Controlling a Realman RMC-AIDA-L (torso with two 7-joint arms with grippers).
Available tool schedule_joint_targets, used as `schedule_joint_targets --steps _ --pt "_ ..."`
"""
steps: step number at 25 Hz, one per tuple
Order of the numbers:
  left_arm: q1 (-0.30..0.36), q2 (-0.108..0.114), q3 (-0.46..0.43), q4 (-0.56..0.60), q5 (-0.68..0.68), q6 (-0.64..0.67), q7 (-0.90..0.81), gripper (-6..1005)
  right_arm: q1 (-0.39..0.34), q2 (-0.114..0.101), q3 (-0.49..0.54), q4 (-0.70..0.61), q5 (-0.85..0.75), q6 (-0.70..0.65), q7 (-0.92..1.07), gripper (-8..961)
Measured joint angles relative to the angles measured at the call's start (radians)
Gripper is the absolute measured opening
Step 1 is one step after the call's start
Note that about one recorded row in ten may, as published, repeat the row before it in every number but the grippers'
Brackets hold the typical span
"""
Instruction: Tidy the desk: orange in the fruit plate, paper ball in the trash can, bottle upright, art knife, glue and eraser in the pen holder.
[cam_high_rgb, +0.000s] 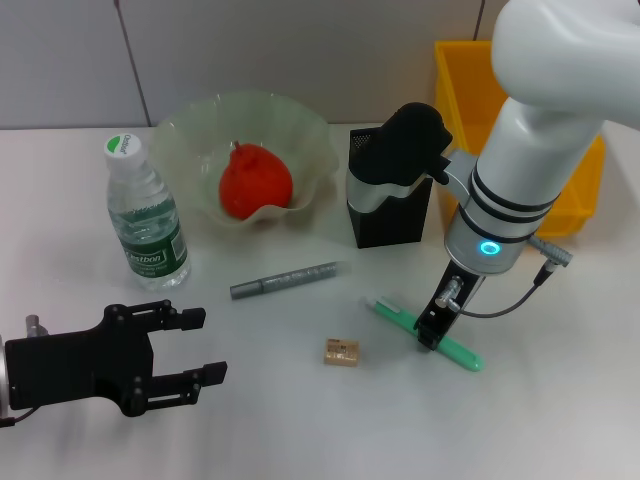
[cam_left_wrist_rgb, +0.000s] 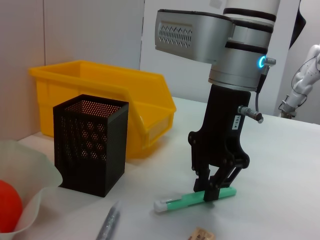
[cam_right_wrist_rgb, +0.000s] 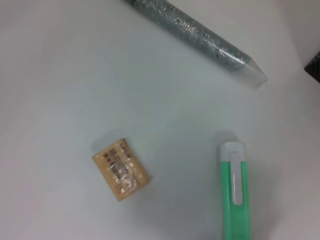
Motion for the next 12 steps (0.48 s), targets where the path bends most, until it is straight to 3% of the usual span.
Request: schedule_joint_targets --steps 6,12 --pt "0.000 0.001 0.000 0.000 0.000 0.000 0.000 712 -0.009 0.000 0.009 -0.029 0.001 -0.002 0.000 161" --pt "0.000 0.002 -0.009 0.000 0.000 0.000 0.000 712 -0.107 -0.008 0.020 -0.228 0.014 -0.031 -0.021 161"
